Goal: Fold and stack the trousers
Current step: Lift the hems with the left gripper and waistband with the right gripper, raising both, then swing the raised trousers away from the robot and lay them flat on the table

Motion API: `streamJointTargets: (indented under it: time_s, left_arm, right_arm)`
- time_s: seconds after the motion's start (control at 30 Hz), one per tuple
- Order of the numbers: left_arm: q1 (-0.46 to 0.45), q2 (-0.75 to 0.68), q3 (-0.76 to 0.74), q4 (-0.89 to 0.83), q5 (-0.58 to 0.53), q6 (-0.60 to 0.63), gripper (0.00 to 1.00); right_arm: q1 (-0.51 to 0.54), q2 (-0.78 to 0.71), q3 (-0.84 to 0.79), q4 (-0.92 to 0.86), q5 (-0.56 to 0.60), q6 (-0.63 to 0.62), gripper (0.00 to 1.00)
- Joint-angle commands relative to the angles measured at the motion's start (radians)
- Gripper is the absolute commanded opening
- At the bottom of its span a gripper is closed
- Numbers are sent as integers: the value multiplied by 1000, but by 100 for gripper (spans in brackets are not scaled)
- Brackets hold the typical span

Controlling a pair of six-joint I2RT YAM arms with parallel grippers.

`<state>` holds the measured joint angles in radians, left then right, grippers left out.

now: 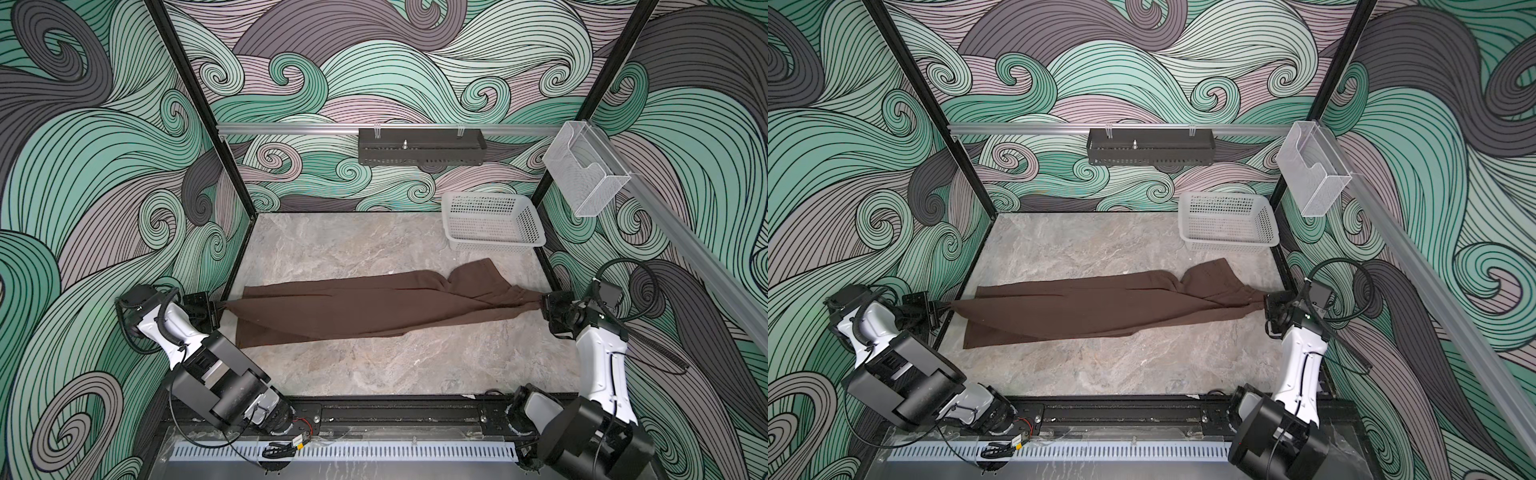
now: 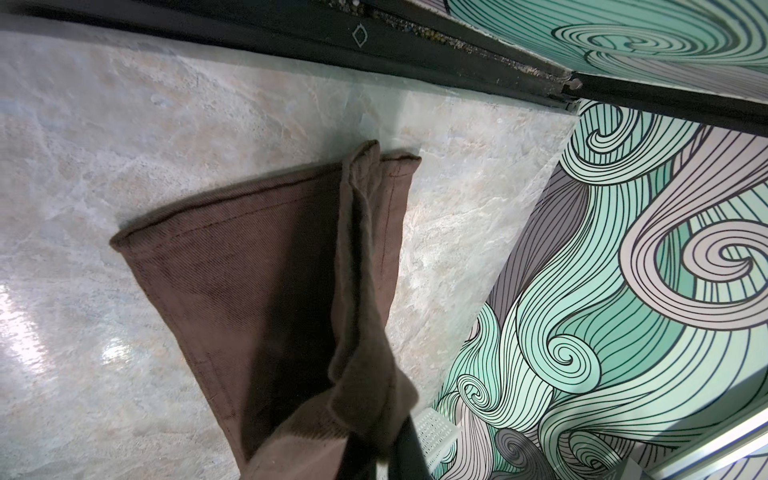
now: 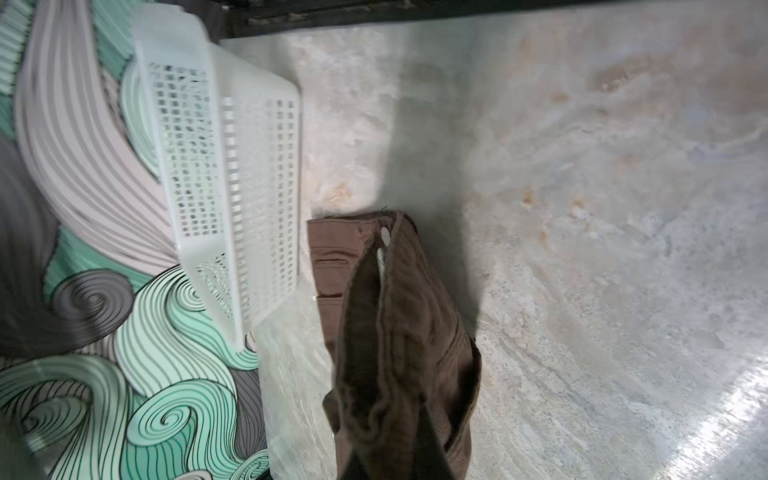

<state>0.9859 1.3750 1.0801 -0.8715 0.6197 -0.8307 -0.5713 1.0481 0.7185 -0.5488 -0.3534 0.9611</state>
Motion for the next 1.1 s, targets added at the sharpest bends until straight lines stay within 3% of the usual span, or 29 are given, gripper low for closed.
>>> streamJointTargets:
  time_s: [0.0, 0.2, 0.3, 0.4, 0.53, 0.57, 0.63, 0.7, 0.83, 0.97, 1.07]
  left_arm:
    - [-19, 15, 45, 9, -33, -22, 0]
    - [-215, 140, 213, 55, -118, -129, 0]
    - [-313, 265, 403, 36, -127, -193, 0]
    - [-372, 400, 695, -23, -129, -251, 0]
    - [-366, 588, 1286, -244, -121, -275, 0]
    - [-354, 626, 1434, -294, -124, -277, 0]
    - [-309, 656, 1573, -346, -93, -295, 0]
    - [-262, 616, 1533, -363, -54, -279, 0]
    - [-192, 425, 1168, -391, -40, -164, 0]
    - [-139, 108, 524, -65, 0, -171, 0]
    - [-47, -47, 235, -42, -26, -97, 0]
  right_arm:
    - [18, 85, -14, 48, 33, 77, 0]
    - [188, 289, 144, 116, 65, 189, 0]
    - [250, 386, 319, 116, 63, 264, 0]
    - [284, 473, 581, 71, 54, 333, 0]
    - [267, 530, 960, -27, 52, 360, 0]
    - [249, 526, 1020, -54, 53, 358, 0]
    - [203, 489, 1050, -87, 46, 349, 0]
    - [158, 421, 974, -92, 44, 332, 0]
    - [94, 253, 662, -91, 38, 270, 0]
    - [30, 90, 332, -76, 30, 212, 0]
    - [-22, 9, 168, -79, 43, 143, 0]
